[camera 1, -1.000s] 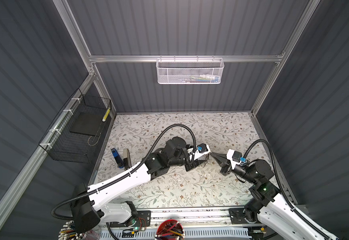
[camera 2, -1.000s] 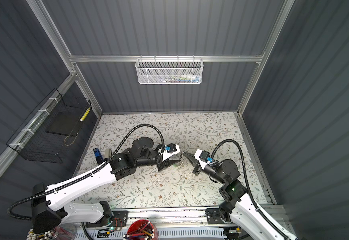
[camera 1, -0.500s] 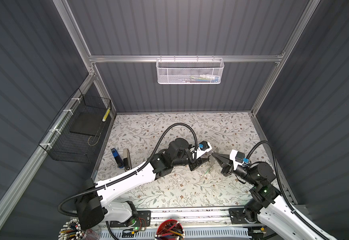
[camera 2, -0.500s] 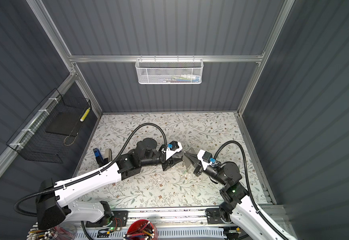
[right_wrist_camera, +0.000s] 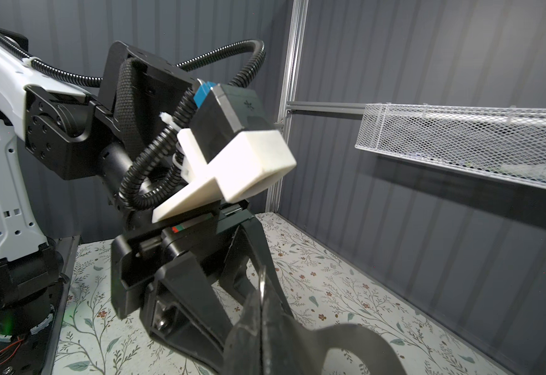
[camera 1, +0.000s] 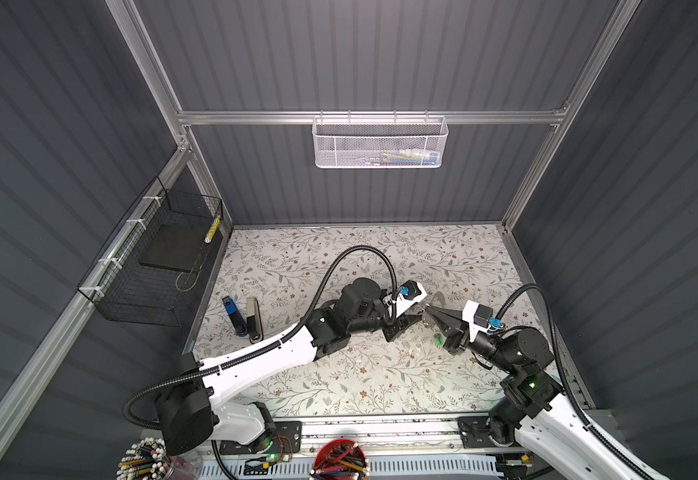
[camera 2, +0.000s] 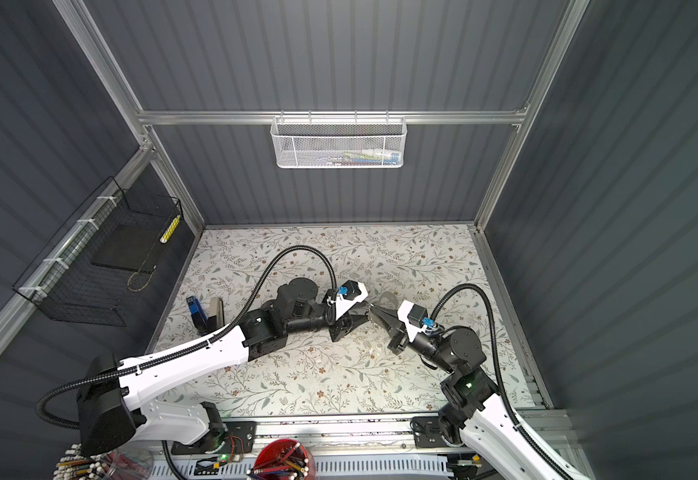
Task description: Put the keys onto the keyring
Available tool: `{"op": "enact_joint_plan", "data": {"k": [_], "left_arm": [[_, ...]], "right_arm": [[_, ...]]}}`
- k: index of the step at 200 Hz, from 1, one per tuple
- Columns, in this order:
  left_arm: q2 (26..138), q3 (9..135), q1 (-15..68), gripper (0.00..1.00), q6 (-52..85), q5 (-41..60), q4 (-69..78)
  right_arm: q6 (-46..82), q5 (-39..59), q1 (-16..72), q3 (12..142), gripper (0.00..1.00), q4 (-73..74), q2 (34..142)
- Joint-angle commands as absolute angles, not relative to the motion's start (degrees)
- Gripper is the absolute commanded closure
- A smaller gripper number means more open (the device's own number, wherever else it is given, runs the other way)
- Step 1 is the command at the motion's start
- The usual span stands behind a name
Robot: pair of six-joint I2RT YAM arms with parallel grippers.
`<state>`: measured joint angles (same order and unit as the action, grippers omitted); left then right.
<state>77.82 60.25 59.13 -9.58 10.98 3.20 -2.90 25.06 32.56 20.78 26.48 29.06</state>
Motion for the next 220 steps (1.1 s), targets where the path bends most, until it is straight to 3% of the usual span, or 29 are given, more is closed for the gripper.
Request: {"op": "enact_joint_plan", "data": {"k": [1, 88, 119, 188, 220], "left_arm": [[78.1, 59.8, 60.0, 0.6, -9.8, 7.2, 4.1], [75.8, 57.6, 60.0, 0.73, -10.2, 2.9, 5.4], [75.8, 57.7, 60.1, 0.65, -9.7, 2.3, 5.9], [76.3, 57.7, 60.7, 0.6, -9.6, 5.9, 6.6], [77.0, 57.7, 60.6, 0.74, -10.0, 6.4, 6.1]], "right_arm": [[-2.1, 24.9, 32.5, 20.5, 1.0, 28.8, 27.9], [-2.2, 24.6, 32.4, 20.3, 1.0, 28.2, 28.2], [-1.8, 24.9, 32.4, 20.4, 1.0, 28.6, 28.9], [-1.5, 24.8, 32.4, 20.5, 1.0, 29.4, 29.8], [-1.4, 25.0, 32.5, 20.7, 1.0, 29.6, 30.6]]}}
